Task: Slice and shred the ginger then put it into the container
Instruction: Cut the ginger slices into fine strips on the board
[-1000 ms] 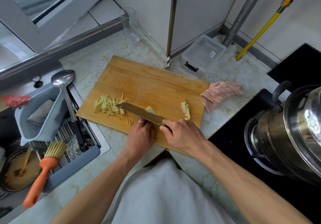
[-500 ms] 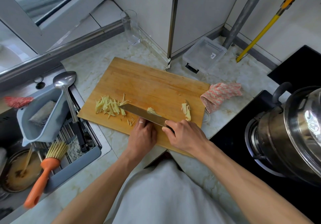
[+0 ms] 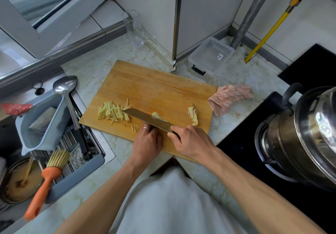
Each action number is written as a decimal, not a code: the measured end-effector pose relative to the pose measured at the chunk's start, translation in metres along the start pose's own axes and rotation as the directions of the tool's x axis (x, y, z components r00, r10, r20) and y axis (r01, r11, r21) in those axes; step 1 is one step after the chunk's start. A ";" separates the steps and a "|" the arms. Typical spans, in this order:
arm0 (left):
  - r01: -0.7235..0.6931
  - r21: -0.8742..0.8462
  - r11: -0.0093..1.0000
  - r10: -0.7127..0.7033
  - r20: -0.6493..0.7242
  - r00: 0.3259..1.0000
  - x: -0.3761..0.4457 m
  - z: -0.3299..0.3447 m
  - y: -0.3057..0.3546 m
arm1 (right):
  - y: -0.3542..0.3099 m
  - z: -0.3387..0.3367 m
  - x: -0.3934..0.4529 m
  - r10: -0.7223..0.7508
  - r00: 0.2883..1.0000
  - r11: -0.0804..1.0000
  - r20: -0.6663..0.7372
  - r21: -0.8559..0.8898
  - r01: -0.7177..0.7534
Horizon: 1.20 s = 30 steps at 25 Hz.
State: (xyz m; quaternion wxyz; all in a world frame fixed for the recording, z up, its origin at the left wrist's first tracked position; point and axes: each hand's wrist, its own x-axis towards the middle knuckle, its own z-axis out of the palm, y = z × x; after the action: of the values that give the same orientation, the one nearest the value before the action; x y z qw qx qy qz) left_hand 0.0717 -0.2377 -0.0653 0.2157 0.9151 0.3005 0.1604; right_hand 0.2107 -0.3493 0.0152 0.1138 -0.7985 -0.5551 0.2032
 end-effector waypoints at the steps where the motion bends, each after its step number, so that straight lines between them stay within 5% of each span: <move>1: -0.001 0.003 1.000 0.001 -0.004 1.000 0.000 0.000 -0.001 | 0.000 0.000 0.000 -0.002 1.000 1.000 0.000 0.002 0.002; 30: -0.020 -0.043 0.999 0.020 -0.005 1.000 0.000 0.000 -0.006 | 0.000 -0.002 0.001 0.005 1.000 1.000 -0.011 0.020 -0.005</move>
State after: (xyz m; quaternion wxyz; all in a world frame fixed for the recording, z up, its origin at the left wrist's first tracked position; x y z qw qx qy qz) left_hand 0.0693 -0.2334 -0.0681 0.2330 0.9129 0.2883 0.1709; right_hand 0.2117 -0.3483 0.0164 0.1244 -0.7999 -0.5503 0.2045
